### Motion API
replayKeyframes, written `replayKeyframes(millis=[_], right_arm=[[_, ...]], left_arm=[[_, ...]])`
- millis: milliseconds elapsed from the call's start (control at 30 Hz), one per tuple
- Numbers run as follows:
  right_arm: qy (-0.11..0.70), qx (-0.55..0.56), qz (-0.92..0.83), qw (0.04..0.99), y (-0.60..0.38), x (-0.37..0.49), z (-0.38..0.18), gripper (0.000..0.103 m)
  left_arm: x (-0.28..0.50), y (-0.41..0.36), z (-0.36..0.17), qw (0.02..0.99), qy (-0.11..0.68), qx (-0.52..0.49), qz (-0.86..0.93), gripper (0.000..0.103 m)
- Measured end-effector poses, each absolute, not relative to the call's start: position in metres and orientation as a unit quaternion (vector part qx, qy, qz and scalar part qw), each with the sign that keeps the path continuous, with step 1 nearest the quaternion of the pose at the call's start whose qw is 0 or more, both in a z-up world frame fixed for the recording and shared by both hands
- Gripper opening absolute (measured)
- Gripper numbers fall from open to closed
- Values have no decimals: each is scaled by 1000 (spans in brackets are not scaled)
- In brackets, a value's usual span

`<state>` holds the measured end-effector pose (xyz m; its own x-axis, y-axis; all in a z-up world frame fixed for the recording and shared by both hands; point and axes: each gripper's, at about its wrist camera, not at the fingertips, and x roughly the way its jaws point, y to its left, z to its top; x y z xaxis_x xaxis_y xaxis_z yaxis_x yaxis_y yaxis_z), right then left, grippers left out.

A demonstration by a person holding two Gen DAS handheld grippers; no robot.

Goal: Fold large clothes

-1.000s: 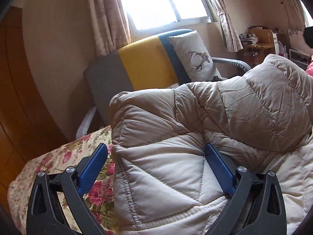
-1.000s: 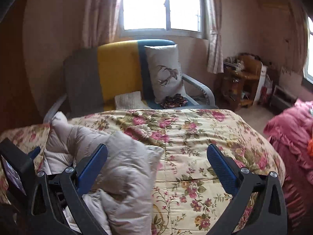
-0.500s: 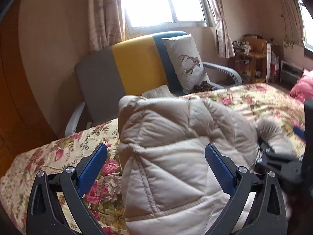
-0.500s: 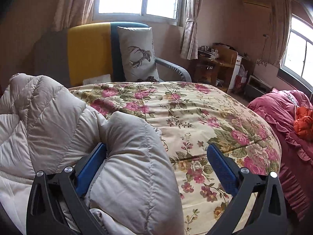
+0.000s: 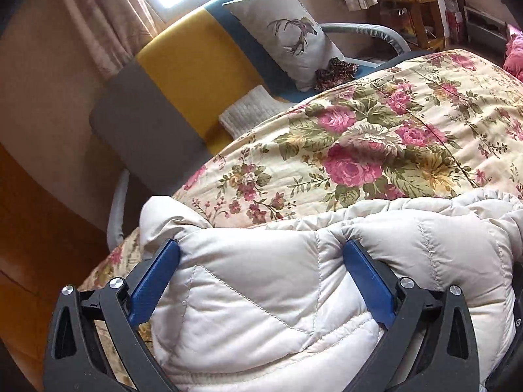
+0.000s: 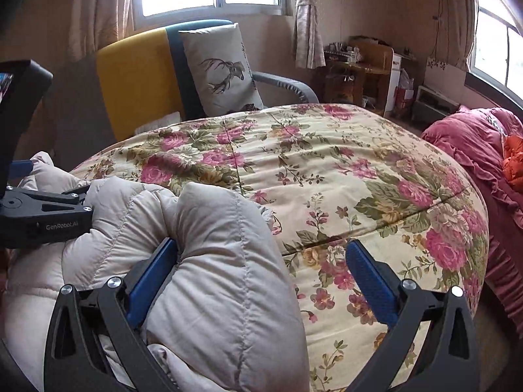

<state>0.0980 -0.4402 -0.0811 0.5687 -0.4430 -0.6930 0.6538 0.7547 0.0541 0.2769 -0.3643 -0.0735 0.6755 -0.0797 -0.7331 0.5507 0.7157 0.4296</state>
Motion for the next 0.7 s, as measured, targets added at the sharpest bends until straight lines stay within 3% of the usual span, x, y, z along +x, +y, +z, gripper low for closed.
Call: replayKeyframes(millis=[167, 333, 500, 700], right_arm=[[365, 143, -308, 867, -445, 116, -88, 101], [366, 130, -302, 871, -442, 120, -90, 101], [355, 133, -300, 875, -443, 114, -91, 101], [348, 133, -295, 880, -441, 112, -89, 101]], left_arm=[[299, -361, -97, 854, 391, 288, -187, 100], [288, -350, -89, 866, 373, 282, -176, 99], [234, -313, -48, 864, 378, 238, -234, 99], [152, -289, -50, 889, 294, 257, -241, 99]])
